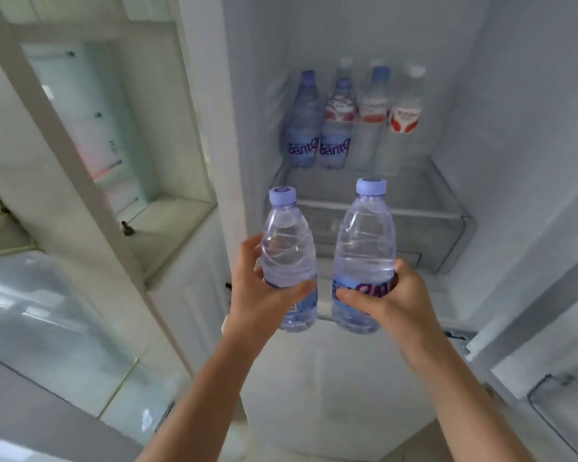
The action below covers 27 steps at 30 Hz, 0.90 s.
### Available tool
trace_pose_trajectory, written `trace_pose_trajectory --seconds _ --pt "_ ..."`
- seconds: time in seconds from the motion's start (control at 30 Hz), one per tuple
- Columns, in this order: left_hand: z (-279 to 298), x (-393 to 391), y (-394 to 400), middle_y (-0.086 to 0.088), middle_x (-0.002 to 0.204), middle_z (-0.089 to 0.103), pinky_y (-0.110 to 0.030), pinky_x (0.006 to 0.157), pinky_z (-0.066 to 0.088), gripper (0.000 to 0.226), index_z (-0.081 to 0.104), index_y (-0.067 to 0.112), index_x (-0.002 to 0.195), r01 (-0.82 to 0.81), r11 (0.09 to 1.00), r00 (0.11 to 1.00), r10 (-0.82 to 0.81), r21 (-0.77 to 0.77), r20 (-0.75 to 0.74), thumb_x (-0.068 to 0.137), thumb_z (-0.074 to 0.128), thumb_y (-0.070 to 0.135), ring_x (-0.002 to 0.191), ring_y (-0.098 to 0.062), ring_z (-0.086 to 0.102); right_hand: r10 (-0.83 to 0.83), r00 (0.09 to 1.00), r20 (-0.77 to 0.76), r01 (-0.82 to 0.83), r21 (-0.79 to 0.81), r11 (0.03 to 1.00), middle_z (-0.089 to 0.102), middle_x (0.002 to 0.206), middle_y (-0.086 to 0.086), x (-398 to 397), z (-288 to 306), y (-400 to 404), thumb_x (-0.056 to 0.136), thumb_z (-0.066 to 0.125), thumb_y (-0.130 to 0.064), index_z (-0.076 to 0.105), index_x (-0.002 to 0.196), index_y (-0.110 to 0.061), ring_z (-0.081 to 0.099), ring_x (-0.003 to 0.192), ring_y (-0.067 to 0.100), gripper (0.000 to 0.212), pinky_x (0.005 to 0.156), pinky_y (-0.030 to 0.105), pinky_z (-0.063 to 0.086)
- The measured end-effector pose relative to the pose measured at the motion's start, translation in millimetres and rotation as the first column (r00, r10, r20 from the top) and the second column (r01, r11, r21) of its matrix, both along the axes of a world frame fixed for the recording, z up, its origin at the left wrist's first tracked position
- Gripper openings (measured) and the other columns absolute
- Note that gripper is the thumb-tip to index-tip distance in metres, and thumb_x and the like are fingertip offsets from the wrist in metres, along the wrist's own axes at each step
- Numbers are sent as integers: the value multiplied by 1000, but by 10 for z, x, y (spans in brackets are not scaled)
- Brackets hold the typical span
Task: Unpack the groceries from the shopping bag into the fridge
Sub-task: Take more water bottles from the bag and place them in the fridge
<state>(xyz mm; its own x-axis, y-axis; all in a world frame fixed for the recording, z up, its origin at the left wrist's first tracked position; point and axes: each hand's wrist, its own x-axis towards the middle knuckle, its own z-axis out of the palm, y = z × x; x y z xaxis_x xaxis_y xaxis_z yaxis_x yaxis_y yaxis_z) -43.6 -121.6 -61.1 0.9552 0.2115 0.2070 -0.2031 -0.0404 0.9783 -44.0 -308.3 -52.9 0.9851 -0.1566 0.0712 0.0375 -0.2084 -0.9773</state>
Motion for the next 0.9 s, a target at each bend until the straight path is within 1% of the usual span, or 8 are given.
trace_pose_trajectory --seconds 0.1,0.23,0.4,0.53,0.6,0.73,0.83,0.9 --pt "193 412 -45 7 111 65 -24 76 56 79 50 22 121 5 1000 997 -6 10 73 55 91 5 95 -8 67 -66 996 61 66 1 998 69 91 -10 334 154 -6 54 90 -12 58 105 -18 65 75 -4 60 63 11 49" --pt "465 963 -138 7 109 64 -23 79 55 76 48 19 120 -9 1000 987 10 -3 163 59 88 -2 95 -3 66 -126 983 131 120 55 991 70 91 -6 838 374 -26 54 89 -9 59 103 -15 67 75 1 58 64 16 51" --pt "661 1632 -291 11 108 61 -11 73 49 72 46 15 121 -50 999 971 53 -17 235 63 86 -2 88 6 64 -148 970 194 132 97 987 70 90 -4 1466 555 -38 54 89 -9 59 99 -15 68 75 5 54 64 23 55" --pt "681 2136 -365 -10 114 65 -30 84 55 78 48 2 125 -52 998 967 56 -25 248 59 89 10 97 -13 67 -111 971 210 93 93 991 69 94 -4 1930 609 -46 55 89 -10 58 102 -16 68 80 6 56 65 23 57" --pt "660 2307 -396 -8 116 65 -35 89 55 82 50 7 125 -70 997 966 76 -35 249 55 89 23 102 -15 66 -87 970 227 75 62 995 70 92 -6 2110 602 -52 55 90 -11 59 96 -23 68 79 4 52 66 23 57" --pt "561 2547 -419 -6 116 66 -34 90 55 74 51 6 124 -107 994 963 112 -32 244 61 89 7 102 -13 66 -46 964 263 56 -31 998 68 84 -13 2361 526 -46 57 89 -11 59 86 -28 65 74 -5 45 61 12 52" --pt "504 2636 -402 -8 117 65 -28 88 55 72 50 2 125 -120 992 962 123 -28 242 63 87 1 102 -15 66 -45 968 246 60 -53 997 67 80 -12 2478 409 -69 58 89 -11 57 79 -29 65 74 -1 43 67 25 57" --pt "461 2659 -379 -5 111 65 -20 82 54 70 50 0 124 -129 991 961 132 -25 242 64 85 -3 96 -7 66 -50 968 244 63 -48 997 67 82 -13 2523 321 -81 57 89 -11 56 79 -31 65 73 -3 45 68 26 57"
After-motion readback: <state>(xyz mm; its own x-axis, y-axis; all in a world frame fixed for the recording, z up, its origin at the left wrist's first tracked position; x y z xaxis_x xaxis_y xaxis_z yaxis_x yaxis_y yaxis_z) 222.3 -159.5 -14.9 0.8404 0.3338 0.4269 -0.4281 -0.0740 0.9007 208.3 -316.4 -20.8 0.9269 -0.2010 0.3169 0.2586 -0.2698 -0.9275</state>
